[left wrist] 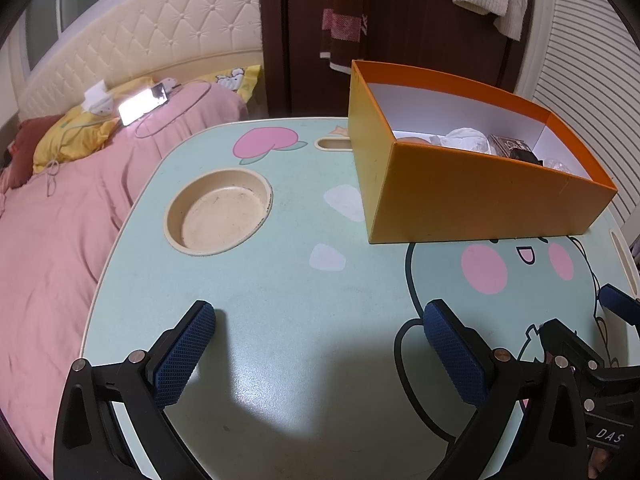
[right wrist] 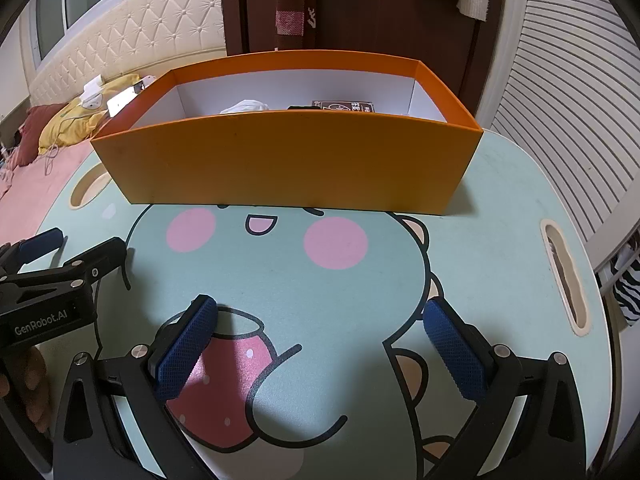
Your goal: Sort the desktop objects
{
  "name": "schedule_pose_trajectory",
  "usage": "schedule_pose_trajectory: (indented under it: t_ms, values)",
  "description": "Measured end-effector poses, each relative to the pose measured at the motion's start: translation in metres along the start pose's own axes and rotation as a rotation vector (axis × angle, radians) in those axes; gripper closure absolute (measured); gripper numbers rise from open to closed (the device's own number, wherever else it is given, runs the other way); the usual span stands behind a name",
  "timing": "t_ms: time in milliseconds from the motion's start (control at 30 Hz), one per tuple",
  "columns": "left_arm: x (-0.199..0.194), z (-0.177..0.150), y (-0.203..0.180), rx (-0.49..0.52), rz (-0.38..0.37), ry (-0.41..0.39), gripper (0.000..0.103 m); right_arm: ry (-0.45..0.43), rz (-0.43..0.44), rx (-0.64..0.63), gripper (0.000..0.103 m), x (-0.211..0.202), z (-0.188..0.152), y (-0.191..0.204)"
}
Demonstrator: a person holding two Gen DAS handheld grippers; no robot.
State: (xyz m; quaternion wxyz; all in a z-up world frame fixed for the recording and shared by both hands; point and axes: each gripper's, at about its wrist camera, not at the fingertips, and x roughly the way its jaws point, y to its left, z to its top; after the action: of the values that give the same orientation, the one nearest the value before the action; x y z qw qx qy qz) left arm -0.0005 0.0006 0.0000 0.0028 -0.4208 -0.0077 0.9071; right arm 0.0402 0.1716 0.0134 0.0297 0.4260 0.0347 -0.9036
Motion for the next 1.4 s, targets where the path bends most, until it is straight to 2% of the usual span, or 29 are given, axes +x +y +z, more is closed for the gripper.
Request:
schedule_pose_trajectory:
  t_ms: [133,300,567,667,733,833,900,1000,1067,1100,1133,1200,1267,1333,1400]
  values:
    - [-0.001,-0.003,-0.005,0.005,0.005,-0.021,0.0,-0.006,-0.004,-0.004,0.0,0.002,0.001,0.0]
    - [-0.001,0.0,0.0,0.002,-0.01,-0.005,0.0,-0.006,-0.003,-0.005,0.0,0.005,0.003,-0.003]
    - [-0.004,0.004,0.001,0.078,-0.047,0.01,0.0,0.013,0.03,-0.031,0.0,0.01,0.014,-0.012]
    - [-0.024,0.015,0.0,0.12,-0.041,-0.058,0.0,0.014,0.064,-0.035,0.0,0.008,0.016,-0.017]
    - [-0.043,0.032,0.0,0.129,-0.095,-0.116,0.0,0.002,0.093,-0.005,0.0,0.005,0.019,-0.025]
    - [-0.064,0.069,-0.002,0.124,-0.253,-0.137,0.0,-0.007,0.129,0.038,0.0,0.004,0.026,-0.034]
    - [-0.064,0.097,-0.011,0.129,-0.328,-0.103,0.0,-0.033,0.15,0.076,0.0,0.001,0.029,-0.042]
    - [-0.048,0.132,-0.039,0.185,-0.354,-0.01,0.001,-0.087,0.176,0.128,0.0,-0.008,0.035,-0.055]
    - [-0.032,0.148,-0.061,0.237,-0.349,0.077,0.014,-0.113,0.182,0.148,0.0,-0.014,0.037,-0.062]
    - [-0.024,0.156,-0.072,0.263,-0.346,0.12,0.027,-0.115,0.183,0.152,0.0,-0.014,0.04,-0.063]
    - [-0.016,0.164,-0.082,0.289,-0.344,0.163,0.033,-0.116,0.184,0.156,0.0,-0.015,0.041,-0.065]
    - [0.002,0.171,-0.098,0.317,-0.347,0.249,0.034,-0.116,0.186,0.167,0.0,-0.015,0.039,-0.067]
    - [0.023,0.172,-0.104,0.313,-0.312,0.304,0.035,-0.105,0.201,0.186,0.0,-0.014,0.037,-0.069]
    - [0.039,0.17,-0.105,0.303,-0.271,0.332,0.049,-0.089,0.219,0.2,0.0,-0.011,0.034,-0.069]
    - [0.052,0.167,-0.102,0.283,-0.259,0.356,0.053,-0.079,0.231,0.205,0.0,-0.01,0.033,-0.068]
